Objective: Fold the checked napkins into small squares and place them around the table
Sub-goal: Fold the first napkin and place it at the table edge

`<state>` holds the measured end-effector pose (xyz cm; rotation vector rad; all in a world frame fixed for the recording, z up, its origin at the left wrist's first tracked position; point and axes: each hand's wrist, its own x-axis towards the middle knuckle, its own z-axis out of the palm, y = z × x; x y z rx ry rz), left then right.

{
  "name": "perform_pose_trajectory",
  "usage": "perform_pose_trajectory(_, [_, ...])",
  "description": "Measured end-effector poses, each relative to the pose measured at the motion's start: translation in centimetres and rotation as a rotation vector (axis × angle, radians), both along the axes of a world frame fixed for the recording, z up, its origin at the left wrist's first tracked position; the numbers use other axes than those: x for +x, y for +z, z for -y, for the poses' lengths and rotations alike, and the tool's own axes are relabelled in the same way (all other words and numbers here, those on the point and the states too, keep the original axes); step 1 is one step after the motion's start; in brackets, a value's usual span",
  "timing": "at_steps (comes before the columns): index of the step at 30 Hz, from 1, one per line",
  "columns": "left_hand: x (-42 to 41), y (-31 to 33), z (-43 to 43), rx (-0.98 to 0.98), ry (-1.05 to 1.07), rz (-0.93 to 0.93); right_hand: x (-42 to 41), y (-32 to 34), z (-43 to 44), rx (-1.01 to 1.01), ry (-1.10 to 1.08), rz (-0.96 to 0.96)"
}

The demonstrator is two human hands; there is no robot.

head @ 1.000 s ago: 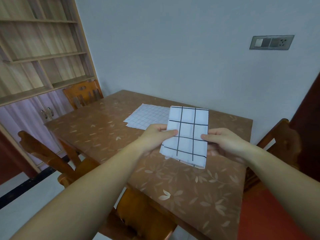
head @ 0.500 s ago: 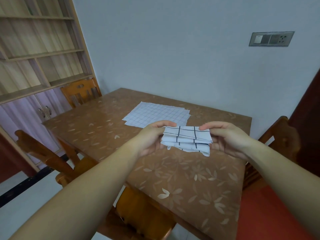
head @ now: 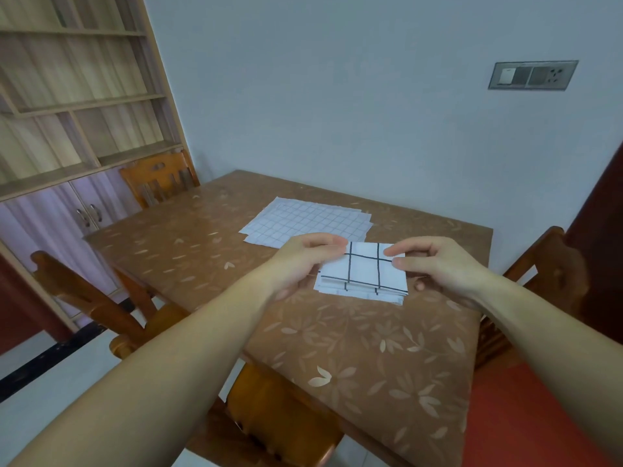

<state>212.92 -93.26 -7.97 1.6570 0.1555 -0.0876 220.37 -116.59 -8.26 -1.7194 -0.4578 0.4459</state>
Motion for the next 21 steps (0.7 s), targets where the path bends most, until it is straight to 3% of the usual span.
perform_pose_trajectory(5, [0.0, -0.5, 0.3, 0.016, -0.046, 0.023, 0.0, -0.1, 0.0, 0.017, -0.017, 0.027])
perform_pose_trajectory(9, [0.1, -0.8, 0.8, 0.052, -0.078, 0.071, 0.2, -0.8, -0.1, 0.122, -0.068, -0.095])
perform_pose_trajectory(15, [-0.1, -0.2, 2.4, 0.161, -0.226, 0.060, 0.1, -0.4, 0.5, -0.227, 0.042, 0.011])
perform_pose_trajectory(21, [0.4, -0.9, 2.9, 0.128, -0.132, 0.031, 1.0, -1.1, 1.1, -0.218, 0.025, 0.094])
